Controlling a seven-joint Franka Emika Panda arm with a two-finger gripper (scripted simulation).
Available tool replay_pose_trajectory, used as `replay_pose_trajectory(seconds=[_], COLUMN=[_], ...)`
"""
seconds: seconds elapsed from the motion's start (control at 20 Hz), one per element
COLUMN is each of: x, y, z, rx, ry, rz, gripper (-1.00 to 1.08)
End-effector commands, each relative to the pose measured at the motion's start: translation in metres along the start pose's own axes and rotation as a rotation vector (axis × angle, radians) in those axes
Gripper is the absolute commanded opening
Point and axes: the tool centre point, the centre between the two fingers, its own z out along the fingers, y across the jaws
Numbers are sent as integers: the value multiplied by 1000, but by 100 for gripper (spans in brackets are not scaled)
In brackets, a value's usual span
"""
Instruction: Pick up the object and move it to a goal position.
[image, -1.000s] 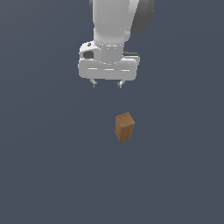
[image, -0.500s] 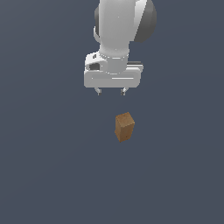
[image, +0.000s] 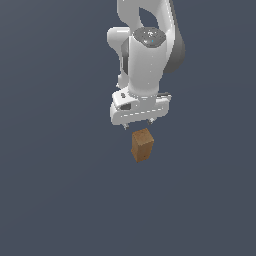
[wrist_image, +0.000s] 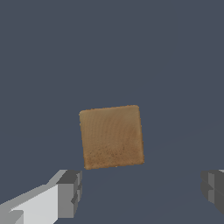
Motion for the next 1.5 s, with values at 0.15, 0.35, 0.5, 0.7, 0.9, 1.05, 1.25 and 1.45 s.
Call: replay_pose_trajectory(seconds=[0.15, 0.35, 0.5, 0.7, 0.9, 1.05, 1.25, 1.45], x=[13, 16, 16, 16, 16, 15, 16, 17], y=[-14, -19, -19, -19, -20, -21, -21, -21], z=[26, 35, 35, 40, 57, 72, 84, 86], rx=[16, 22, 22, 22, 22, 22, 23, 23], ry=[1, 1, 0, 0, 1, 1, 1, 1], rz=[-66, -87, -86, -86, -87, -89, -89, -89], gripper=[100, 100, 100, 100, 100, 100, 100, -100])
